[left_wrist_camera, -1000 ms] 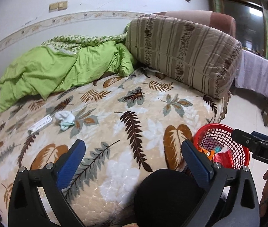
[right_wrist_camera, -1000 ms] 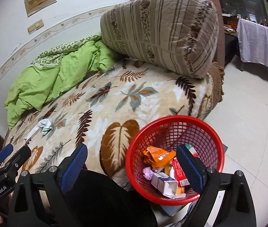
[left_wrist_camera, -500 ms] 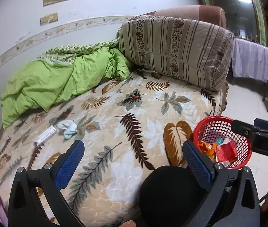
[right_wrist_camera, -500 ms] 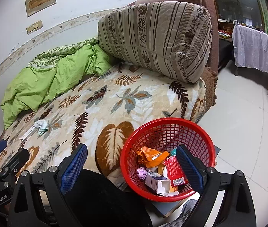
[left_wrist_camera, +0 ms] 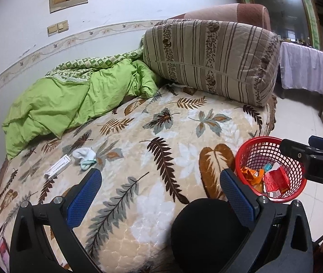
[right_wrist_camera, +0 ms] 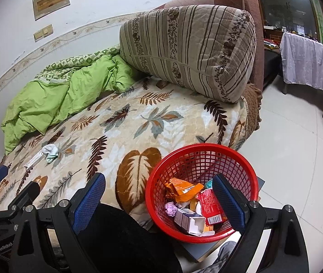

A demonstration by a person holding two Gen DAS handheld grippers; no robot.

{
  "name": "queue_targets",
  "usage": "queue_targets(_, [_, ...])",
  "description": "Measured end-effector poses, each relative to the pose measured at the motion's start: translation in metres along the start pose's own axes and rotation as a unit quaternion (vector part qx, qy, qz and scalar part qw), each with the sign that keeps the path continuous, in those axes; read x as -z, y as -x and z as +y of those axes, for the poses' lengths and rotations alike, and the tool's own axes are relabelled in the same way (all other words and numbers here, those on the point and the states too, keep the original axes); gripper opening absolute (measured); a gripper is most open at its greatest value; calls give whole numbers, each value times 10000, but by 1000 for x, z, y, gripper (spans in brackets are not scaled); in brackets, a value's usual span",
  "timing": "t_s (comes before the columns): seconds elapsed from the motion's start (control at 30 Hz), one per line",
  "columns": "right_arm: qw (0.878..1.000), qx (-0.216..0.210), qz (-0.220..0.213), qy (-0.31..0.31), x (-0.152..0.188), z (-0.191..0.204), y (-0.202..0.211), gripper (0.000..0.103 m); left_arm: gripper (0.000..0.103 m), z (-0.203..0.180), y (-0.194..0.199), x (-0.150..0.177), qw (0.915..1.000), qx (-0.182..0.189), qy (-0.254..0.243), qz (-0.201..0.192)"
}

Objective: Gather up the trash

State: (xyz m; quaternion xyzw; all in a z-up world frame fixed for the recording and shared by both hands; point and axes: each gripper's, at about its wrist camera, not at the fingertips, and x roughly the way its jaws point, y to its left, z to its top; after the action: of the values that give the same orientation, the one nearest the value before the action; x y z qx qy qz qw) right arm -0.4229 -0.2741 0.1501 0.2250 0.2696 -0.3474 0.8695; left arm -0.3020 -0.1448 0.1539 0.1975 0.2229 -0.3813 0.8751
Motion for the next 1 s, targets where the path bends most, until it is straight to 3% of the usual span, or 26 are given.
queue_targets(1.0, [9999, -31, 62, 113, 0, 5, -2, 96, 103, 6, -9, 2, 9993, 141, 295, 206])
